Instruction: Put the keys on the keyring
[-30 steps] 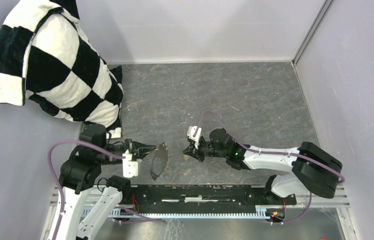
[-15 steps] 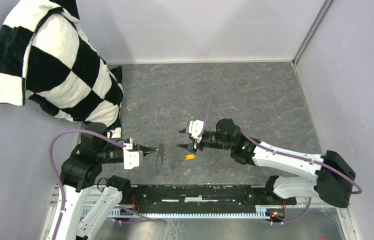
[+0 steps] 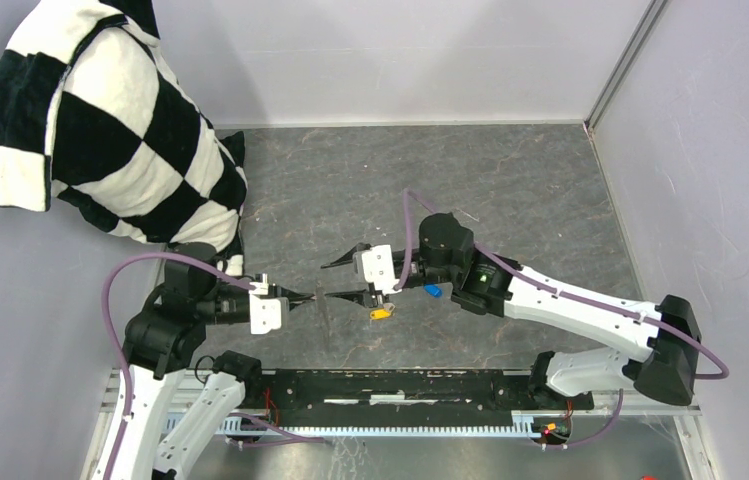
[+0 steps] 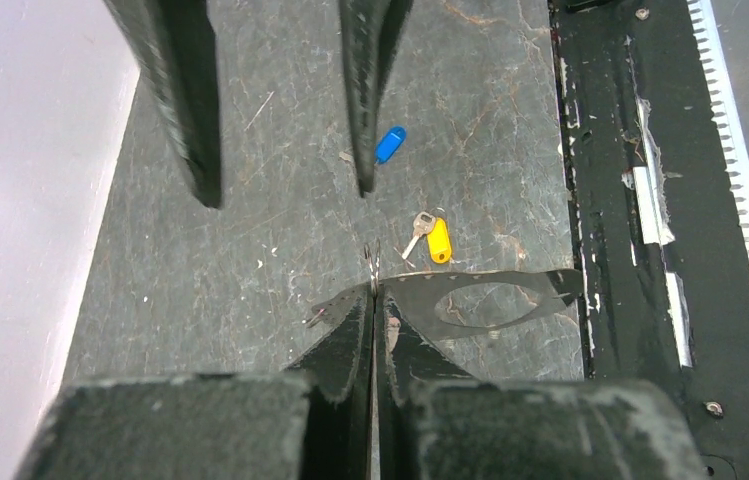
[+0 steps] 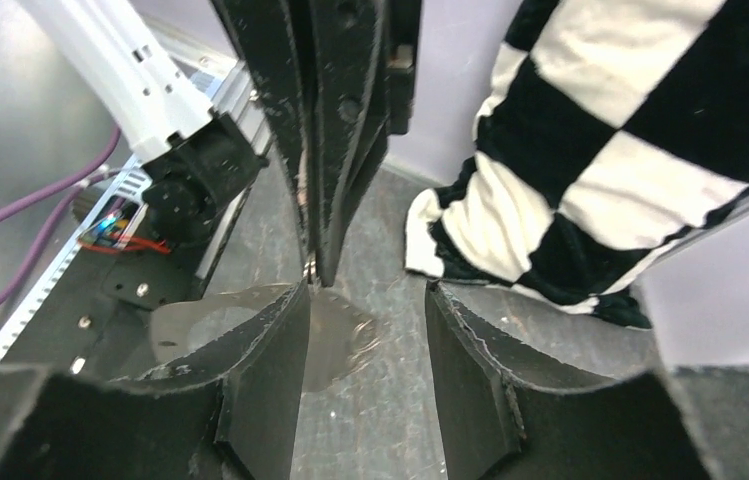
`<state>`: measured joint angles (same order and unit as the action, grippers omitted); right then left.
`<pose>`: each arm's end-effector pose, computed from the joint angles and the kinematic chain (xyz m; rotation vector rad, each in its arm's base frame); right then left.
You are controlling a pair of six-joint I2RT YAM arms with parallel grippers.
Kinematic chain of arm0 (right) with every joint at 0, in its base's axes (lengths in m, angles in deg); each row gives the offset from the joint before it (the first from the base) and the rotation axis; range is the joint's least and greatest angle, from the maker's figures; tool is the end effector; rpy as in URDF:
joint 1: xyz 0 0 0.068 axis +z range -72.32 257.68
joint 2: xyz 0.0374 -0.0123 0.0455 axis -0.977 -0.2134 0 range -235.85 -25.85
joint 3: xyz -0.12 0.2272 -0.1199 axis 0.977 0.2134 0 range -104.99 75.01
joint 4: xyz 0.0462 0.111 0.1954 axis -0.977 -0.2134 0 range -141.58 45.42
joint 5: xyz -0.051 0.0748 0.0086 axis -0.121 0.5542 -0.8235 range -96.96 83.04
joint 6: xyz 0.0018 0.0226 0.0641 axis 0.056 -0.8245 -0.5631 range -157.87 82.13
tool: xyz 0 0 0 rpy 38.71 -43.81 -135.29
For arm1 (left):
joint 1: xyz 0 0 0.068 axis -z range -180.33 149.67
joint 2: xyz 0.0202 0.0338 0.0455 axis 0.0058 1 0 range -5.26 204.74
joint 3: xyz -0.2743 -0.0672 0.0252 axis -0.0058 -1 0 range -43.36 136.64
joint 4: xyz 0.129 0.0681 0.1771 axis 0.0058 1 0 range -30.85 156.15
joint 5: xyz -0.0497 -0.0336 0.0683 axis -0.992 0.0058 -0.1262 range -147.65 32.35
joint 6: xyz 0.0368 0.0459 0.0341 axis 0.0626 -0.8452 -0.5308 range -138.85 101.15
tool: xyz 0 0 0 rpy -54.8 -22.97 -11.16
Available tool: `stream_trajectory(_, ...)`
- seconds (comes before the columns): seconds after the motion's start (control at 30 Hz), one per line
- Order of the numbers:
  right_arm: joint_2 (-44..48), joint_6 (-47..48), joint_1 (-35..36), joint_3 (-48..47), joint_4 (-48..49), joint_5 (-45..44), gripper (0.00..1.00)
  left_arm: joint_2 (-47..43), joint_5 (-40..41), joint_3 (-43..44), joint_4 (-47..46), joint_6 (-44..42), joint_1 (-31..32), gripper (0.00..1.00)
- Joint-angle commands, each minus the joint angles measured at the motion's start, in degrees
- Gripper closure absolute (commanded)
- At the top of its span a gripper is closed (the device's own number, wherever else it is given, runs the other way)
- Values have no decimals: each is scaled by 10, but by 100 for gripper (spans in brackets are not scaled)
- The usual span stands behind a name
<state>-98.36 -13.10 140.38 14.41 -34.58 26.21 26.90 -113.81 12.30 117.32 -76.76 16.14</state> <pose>0.0997 0.2585 0.3872 -1.4585 0.8487 0.9663 0.0275 -0.0553 0.3394 1.5427 1.1705 -0.5847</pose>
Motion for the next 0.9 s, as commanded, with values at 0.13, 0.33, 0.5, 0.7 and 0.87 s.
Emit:
stream_trajectory(0.13, -25, 38, 10, -61, -88, 36, 49, 2, -6, 20, -20, -5, 0, 98)
stream_trajectory(0.33, -43, 33, 17, -74, -92, 37, 55, 1, -4, 21, -20, -6, 0, 98)
stream_trajectory(0.5, -56, 30, 17, -86, -99, 41, 61, -1, -3, 21, -20, -6, 0, 98)
stream_trajectory(0.7, -66, 27, 18, -93, -99, 37, 81, 1, -4, 21, -19, -9, 0, 98)
stream_trajectory(0.87, -58, 22, 19, -82, -89, 26, 100, -1, -2, 18, -19, -12, 0, 98)
